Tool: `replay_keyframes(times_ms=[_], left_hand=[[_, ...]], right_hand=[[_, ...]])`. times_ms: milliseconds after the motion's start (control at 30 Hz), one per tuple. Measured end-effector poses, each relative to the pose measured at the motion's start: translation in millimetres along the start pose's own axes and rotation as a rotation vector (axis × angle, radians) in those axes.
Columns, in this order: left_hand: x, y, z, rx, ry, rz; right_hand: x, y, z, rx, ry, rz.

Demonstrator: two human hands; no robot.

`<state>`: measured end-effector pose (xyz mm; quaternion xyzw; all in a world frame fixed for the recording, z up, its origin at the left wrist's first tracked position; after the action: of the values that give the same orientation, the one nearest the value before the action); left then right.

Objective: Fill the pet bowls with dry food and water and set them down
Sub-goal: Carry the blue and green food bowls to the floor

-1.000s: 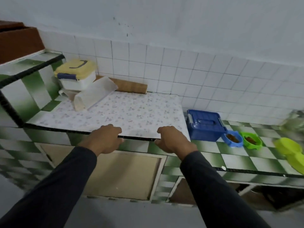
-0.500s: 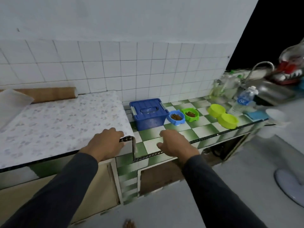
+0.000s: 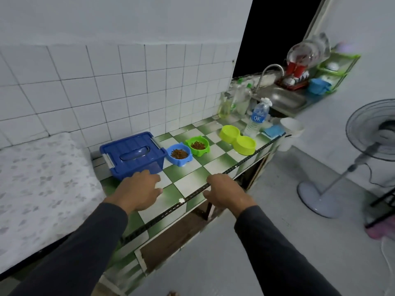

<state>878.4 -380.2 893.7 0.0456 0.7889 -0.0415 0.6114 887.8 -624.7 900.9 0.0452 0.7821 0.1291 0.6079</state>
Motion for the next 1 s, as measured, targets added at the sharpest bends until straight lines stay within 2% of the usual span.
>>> replay_keyframes(times_ms=[500, 733, 1000], left_hand=[[-22, -37, 156, 0.151, 0.02, 0.004], [-24, -59, 204, 0.142, 0.03, -0.031], [-19, -81, 265, 0.074, 0.043, -0.058]], right_hand=[[-25, -64, 117, 0.129, 0.009, 0.055], [-32, -97, 166, 0.124, 0.006, 0.036], [-41, -140, 237, 0.025, 0.043, 0.023]])
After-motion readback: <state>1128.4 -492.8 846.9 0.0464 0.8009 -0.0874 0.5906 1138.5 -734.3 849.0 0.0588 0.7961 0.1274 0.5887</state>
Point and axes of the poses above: each hand's wrist, its own z-axis towards the middle knuckle, its own x-axis out of the palm, y = z × x, the point moved 2 cm from there along z, towards the middle knuckle, and after that the axes turned 5 degrees about z, right-handed, at the moved point
